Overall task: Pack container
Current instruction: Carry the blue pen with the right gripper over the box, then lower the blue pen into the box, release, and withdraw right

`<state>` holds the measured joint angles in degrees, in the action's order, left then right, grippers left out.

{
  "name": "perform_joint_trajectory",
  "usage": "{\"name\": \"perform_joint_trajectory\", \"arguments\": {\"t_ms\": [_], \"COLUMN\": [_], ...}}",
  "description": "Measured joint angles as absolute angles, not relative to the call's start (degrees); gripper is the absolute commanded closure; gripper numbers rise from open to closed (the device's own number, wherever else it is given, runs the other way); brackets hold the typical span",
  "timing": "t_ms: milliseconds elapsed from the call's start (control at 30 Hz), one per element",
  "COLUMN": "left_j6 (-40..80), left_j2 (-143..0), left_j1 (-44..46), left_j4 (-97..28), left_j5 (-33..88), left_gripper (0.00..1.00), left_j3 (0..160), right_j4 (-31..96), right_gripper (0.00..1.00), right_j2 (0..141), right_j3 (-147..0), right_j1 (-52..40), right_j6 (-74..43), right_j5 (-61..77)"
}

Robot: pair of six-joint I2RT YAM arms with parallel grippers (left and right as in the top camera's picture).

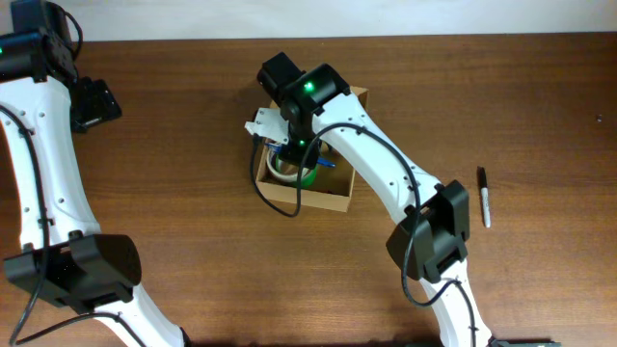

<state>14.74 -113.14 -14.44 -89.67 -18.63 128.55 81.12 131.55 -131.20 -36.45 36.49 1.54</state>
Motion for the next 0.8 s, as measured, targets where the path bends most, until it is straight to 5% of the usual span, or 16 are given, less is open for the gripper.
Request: {"name": "perform_joint_trajectory", "arguments": {"t_ms": [800], "left_j6": [14.74], "left_j2": [-113.14], "left_j1": [-14.44], "left_j4": [-89.67], "left_j5": [-18.63], "left_gripper": [0.0], "left_j3": [128.55], "right_j4": [80.75], "right_gripper": [0.96], "right_j2": [132.22], "right_j3": [-121.62], "right_j1": [-36.4], "right_j6": [37.78], "right_j5": [4.62]}}
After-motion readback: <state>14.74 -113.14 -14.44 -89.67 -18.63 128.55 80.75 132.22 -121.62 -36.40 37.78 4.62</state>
